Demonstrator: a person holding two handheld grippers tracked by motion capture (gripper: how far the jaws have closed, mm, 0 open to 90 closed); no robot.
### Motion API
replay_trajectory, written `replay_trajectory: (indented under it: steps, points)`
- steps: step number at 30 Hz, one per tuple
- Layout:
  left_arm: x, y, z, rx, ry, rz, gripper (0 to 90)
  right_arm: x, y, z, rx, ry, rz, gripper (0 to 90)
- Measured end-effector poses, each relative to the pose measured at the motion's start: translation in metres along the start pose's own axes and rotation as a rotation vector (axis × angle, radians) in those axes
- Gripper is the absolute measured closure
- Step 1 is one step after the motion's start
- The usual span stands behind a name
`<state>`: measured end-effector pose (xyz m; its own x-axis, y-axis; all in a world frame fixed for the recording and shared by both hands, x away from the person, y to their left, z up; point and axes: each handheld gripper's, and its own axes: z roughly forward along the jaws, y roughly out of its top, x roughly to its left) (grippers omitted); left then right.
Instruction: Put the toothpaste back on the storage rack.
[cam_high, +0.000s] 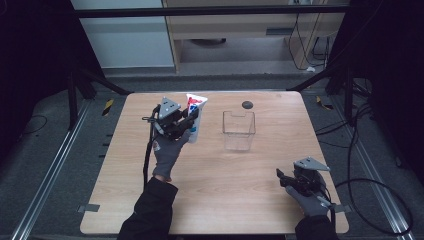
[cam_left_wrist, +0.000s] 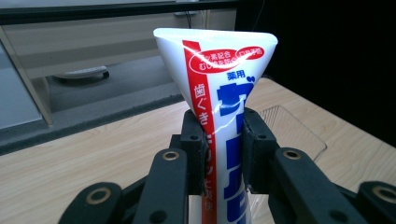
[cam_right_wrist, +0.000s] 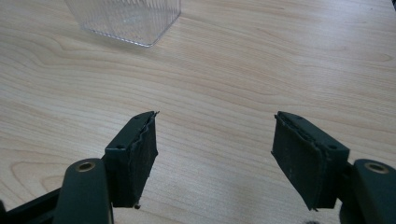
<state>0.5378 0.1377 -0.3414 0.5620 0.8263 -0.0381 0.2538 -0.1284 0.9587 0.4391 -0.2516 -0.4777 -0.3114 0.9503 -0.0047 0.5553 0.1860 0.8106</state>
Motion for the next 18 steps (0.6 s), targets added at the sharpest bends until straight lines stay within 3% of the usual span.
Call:
replay_trajectory:
  steps: [12, 18]
  points:
    - [-0.005, 0.012, 0.030, -0.075, 0.006, -0.045, 73.2, -0.001, -0.001, 0.000, -0.002, 0.005, 0.008, 30.5]
    - [-0.013, 0.015, 0.041, -0.100, 0.011, -0.035, 73.2, -0.002, -0.001, 0.000, -0.003, 0.006, 0.009, 30.6]
